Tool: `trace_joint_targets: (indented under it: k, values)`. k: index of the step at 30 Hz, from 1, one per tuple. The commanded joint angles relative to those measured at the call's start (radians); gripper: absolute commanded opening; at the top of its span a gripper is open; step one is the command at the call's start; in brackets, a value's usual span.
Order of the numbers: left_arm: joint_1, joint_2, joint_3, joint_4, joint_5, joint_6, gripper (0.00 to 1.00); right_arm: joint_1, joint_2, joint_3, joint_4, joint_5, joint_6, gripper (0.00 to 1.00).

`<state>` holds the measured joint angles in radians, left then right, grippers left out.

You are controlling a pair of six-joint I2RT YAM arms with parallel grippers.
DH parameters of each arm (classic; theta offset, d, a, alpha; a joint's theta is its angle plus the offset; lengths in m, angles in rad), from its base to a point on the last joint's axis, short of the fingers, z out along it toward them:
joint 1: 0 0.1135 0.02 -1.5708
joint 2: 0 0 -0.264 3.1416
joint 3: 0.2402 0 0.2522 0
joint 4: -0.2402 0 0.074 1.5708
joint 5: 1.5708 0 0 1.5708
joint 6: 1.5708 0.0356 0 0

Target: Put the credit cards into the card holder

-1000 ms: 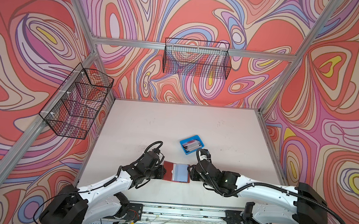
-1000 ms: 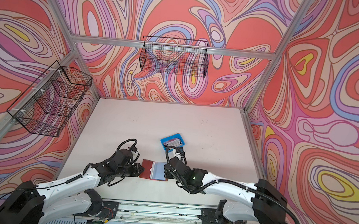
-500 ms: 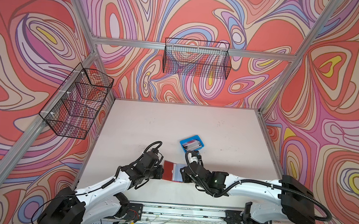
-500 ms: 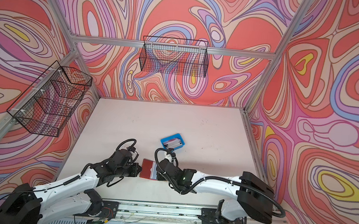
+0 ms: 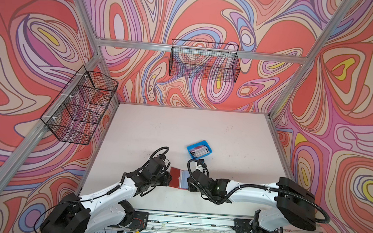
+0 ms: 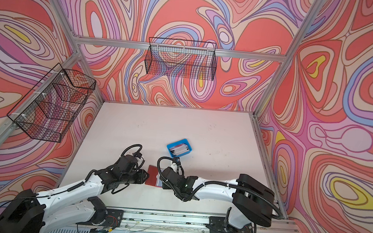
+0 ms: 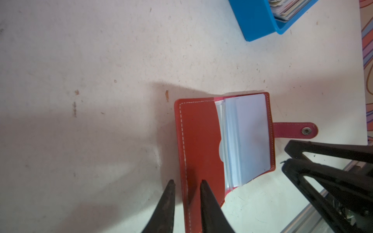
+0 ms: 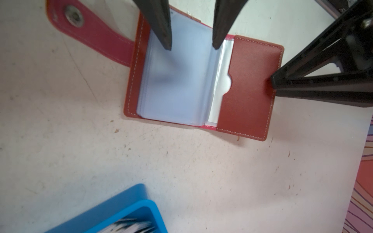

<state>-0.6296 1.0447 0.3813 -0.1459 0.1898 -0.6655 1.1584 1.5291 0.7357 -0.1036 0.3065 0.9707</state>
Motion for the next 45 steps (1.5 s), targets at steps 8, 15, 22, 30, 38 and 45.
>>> trace_joint_targets:
  k: [8,15,22,30,38,45]
  values:
    - [-0.002,0.034,-0.008,0.029,0.007,0.002,0.21,-0.009,0.05,0.006,-0.004,0.013,0.025,0.36]
    - [-0.002,0.019,-0.01,0.017,0.0,0.0,0.18,-0.016,0.075,0.008,-0.007,0.011,0.025,0.35]
    - [-0.002,0.023,-0.007,0.018,0.008,-0.002,0.17,-0.017,0.086,0.007,0.005,-0.002,0.025,0.34]
    - [-0.002,0.009,-0.006,0.012,0.009,-0.002,0.17,-0.017,0.099,0.007,0.021,-0.017,0.026,0.35]
    - [-0.002,0.009,-0.007,0.013,0.012,-0.004,0.17,-0.017,0.149,0.021,0.104,-0.085,0.021,0.38]
    - [-0.002,0.003,-0.012,0.012,0.009,-0.003,0.16,-0.035,0.178,0.004,0.206,-0.142,0.039,0.42]
